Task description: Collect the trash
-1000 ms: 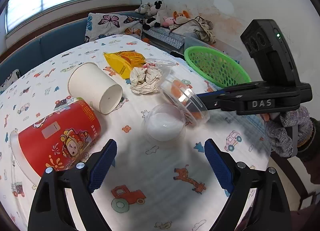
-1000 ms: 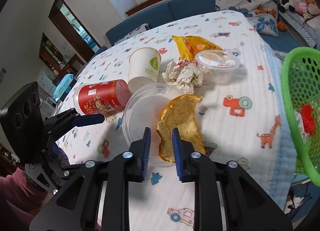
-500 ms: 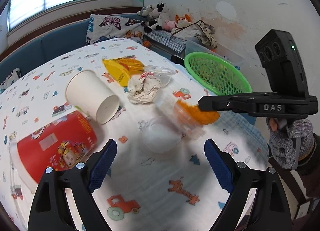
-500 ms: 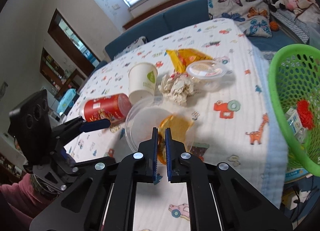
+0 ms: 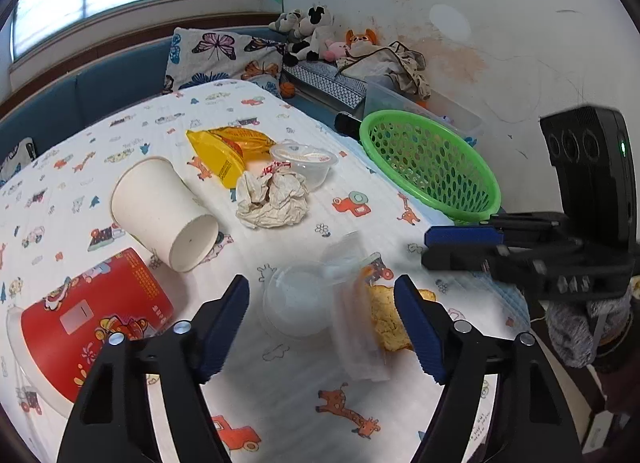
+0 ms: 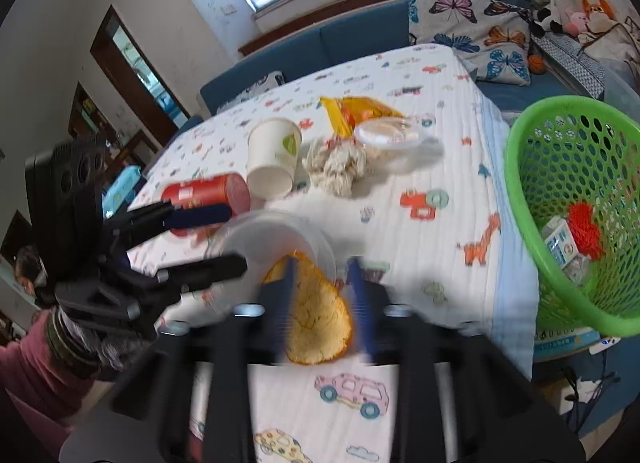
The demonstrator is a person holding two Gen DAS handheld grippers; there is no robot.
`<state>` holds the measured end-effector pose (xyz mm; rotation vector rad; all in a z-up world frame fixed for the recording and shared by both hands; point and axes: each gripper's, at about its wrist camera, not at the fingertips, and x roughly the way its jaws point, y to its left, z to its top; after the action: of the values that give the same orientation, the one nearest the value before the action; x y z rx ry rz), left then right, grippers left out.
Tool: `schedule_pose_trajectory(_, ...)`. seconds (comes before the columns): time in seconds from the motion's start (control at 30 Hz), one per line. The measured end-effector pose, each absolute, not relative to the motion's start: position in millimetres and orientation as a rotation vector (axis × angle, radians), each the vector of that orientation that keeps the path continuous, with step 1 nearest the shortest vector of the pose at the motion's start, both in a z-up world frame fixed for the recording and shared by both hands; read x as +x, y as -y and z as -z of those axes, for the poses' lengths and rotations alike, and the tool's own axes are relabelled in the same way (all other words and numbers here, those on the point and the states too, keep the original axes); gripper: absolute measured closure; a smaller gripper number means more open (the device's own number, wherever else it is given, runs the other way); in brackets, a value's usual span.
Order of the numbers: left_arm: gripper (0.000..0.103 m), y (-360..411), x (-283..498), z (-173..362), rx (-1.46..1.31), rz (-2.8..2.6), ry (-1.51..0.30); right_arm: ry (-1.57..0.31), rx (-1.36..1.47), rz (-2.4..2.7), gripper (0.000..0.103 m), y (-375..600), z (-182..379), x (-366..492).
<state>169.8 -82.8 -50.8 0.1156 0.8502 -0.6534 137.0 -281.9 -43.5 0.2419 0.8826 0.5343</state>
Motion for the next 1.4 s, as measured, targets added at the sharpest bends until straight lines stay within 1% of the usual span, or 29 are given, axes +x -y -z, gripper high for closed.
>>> schedule_pose_trajectory(0.03, 0.031, 83, 170, 52, 0.115, 0.652, -0.853, -0.884, 0.232, -0.53, 0.055, 281, 46, 135)
schedule_pose_trajectory(0.1, 0.034, 83, 172, 55, 0.109, 0.653, -0.863, -0.91, 0.216, -0.534, 0.055, 278, 53, 132)
schedule_pose_trajectory(0.23, 0.037, 84, 175, 59, 0.089, 0.666, -0.883, -0.943, 0.218, -0.526, 0.055, 278, 66, 128)
schedule_pose_trajectory(0.3, 0.042, 86, 176, 60, 0.087, 0.671, -0.891, -0.956, 0.228, -0.525, 0.055, 278, 72, 125)
schedule_pose_trajectory(0.33, 0.042, 87, 177, 61, 0.085, 0.675, -0.895, -0.961, 0.23, -0.52, 0.056, 278, 76, 123)
schedule_pose_trajectory(0.43, 0.05, 91, 177, 63, 0.09, 0.686, -0.905, -0.968, 0.244, -0.515, 0.063, 277, 82, 121)
schedule_pose_trajectory(0.5, 0.059, 93, 177, 65, 0.088, 0.69, -0.91, -0.971, 0.247, -0.514, 0.07, 275, 85, 120)
schedule_pose_trajectory(0.53, 0.061, 94, 177, 65, 0.088, 0.692, -0.912, -0.968, 0.247, -0.512, 0.074, 273, 87, 119)
schedule_pose_trajectory(0.6, 0.075, 96, 176, 67, 0.088, 0.693, -0.918, -0.957, 0.234, -0.494, 0.083, 272, 87, 116)
schedule_pose_trajectory(0.63, 0.079, 96, 176, 67, 0.088, 0.693, -0.919, -0.95, 0.228, -0.488, 0.092, 272, 87, 115)
schedule_pose_trajectory(0.67, 0.083, 96, 175, 67, 0.089, 0.691, -0.919, -0.939, 0.224, -0.483, 0.093, 272, 85, 114)
schedule_pose_trajectory(0.7, 0.085, 95, 173, 66, 0.094, 0.686, -0.915, -0.926, 0.222, -0.48, 0.094, 273, 82, 112)
schedule_pose_trajectory(0.73, 0.086, 95, 173, 65, 0.097, 0.685, -0.914, -0.913, 0.216, -0.473, 0.097, 275, 79, 111)
schedule_pose_trajectory(0.83, 0.087, 96, 169, 65, 0.102, 0.687, -0.908, -0.881, 0.2, -0.462, 0.099, 279, 67, 106)
schedule_pose_trajectory(1.1, 0.087, 94, 168, 59, 0.083, 0.669, -0.896, -0.839, 0.19, -0.432, 0.099, 297, 46, 98)
schedule_pose_trajectory(1.23, 0.087, 96, 167, 55, 0.089, 0.671, -0.887, -0.869, 0.245, -0.437, 0.09, 301, 52, 98)
schedule_pose_trajectory(1.27, 0.087, 97, 167, 55, 0.092, 0.671, -0.888, -0.872, 0.244, -0.442, 0.077, 300, 54, 97)
schedule_pose_trajectory(1.3, 0.087, 97, 167, 55, 0.095, 0.67, -0.887, -0.878, 0.244, -0.454, 0.067, 298, 55, 96)
schedule_pose_trajectory(1.33, 0.087, 98, 166, 55, 0.095, 0.672, -0.886, -0.881, 0.241, -0.461, 0.049, 297, 56, 94)
schedule_pose_trajectory(1.37, 0.087, 98, 167, 54, 0.093, 0.674, -0.886, -0.875, 0.224, -0.463, 0.042, 293, 56, 91)
schedule_pose_trajectory(1.4, 0.088, 98, 167, 53, 0.093, 0.678, -0.883, -0.875, 0.21, -0.474, 0.042, 290, 57, 90)
